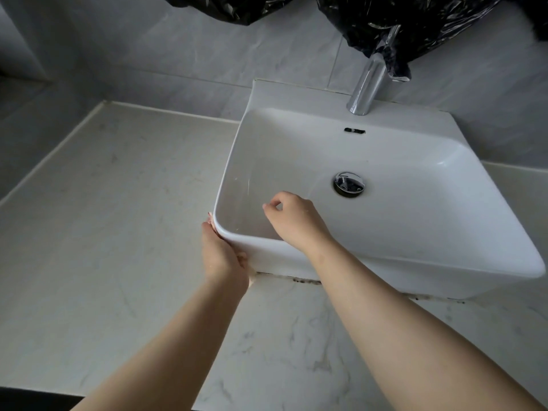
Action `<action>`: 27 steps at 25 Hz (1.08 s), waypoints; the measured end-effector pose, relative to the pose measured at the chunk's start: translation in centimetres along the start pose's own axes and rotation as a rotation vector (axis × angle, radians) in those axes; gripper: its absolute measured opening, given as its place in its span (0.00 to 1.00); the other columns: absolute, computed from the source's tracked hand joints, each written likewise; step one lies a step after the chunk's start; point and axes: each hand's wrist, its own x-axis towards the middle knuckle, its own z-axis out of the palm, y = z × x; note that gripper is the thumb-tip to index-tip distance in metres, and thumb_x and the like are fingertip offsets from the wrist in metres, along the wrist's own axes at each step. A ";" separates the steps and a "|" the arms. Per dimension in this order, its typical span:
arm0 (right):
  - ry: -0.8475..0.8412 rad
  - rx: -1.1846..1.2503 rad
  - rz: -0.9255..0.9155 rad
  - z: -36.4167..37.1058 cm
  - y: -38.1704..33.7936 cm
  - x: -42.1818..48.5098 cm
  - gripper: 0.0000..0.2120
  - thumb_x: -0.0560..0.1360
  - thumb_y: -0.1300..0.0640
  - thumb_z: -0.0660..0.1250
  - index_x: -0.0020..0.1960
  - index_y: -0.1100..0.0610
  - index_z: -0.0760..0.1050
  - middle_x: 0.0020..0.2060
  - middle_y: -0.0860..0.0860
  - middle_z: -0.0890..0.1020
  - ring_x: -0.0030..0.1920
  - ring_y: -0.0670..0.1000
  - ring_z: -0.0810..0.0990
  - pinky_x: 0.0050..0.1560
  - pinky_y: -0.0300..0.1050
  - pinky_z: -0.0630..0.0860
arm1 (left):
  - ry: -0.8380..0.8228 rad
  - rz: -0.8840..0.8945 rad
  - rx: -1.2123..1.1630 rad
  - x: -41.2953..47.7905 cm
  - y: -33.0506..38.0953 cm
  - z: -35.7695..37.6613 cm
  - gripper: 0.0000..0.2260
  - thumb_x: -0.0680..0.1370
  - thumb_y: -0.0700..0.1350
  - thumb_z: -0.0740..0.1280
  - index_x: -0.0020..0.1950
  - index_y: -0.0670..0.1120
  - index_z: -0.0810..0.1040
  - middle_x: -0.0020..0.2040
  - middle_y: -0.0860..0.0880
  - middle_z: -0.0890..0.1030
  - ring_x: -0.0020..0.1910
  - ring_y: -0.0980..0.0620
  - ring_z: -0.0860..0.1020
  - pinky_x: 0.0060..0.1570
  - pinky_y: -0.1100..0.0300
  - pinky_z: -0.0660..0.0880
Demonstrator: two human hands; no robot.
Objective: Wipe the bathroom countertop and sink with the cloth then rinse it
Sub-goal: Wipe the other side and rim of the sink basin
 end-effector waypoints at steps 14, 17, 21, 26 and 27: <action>-0.003 -0.121 -0.047 0.5 0.0 0.3 0.12 0.76 0.52 0.57 0.39 0.57 0.72 0.37 0.54 0.78 0.41 0.59 0.75 0.37 0.45 0.70 | -0.204 0.251 0.116 0.5 0.2 -0.6 0.08 0.78 0.53 0.61 0.44 0.54 0.78 0.37 0.51 0.79 0.32 0.55 0.77 0.33 0.63 0.73; -0.005 -0.126 -0.053 0.5 -0.2 0.2 0.12 0.76 0.52 0.57 0.39 0.58 0.71 0.36 0.54 0.77 0.40 0.59 0.75 0.36 0.45 0.69 | -0.206 0.296 0.116 2.1 2.2 -0.3 0.12 0.80 0.53 0.57 0.62 0.57 0.72 0.38 0.54 0.78 0.32 0.56 0.74 0.33 0.65 0.70; 0.009 -0.138 -0.048 0.5 -0.2 -0.1 0.12 0.76 0.52 0.56 0.45 0.58 0.74 0.41 0.54 0.80 0.43 0.59 0.77 0.41 0.46 0.73 | -0.267 0.089 0.191 3.4 1.9 -1.6 0.21 0.78 0.62 0.53 0.36 0.54 0.79 0.36 0.52 0.77 0.28 0.54 0.73 0.30 0.62 0.67; 0.188 -0.414 -0.221 1.5 -0.9 -2.0 0.16 0.79 0.51 0.53 0.43 0.57 0.76 0.41 0.58 0.82 0.42 0.60 0.79 0.39 0.47 0.67 | -0.293 0.271 0.252 2.3 0.9 -1.8 0.14 0.81 0.54 0.53 0.45 0.50 0.74 0.32 0.50 0.76 0.24 0.57 0.74 0.26 0.67 0.70; 0.310 -0.475 -0.287 2.5 -0.8 -2.9 0.18 0.79 0.50 0.54 0.40 0.57 0.78 0.36 0.58 0.82 0.37 0.59 0.80 0.36 0.46 0.68 | -0.260 0.243 0.280 3.0 2.0 -1.1 0.16 0.81 0.55 0.53 0.38 0.49 0.71 0.28 0.51 0.73 0.20 0.57 0.71 0.23 0.68 0.66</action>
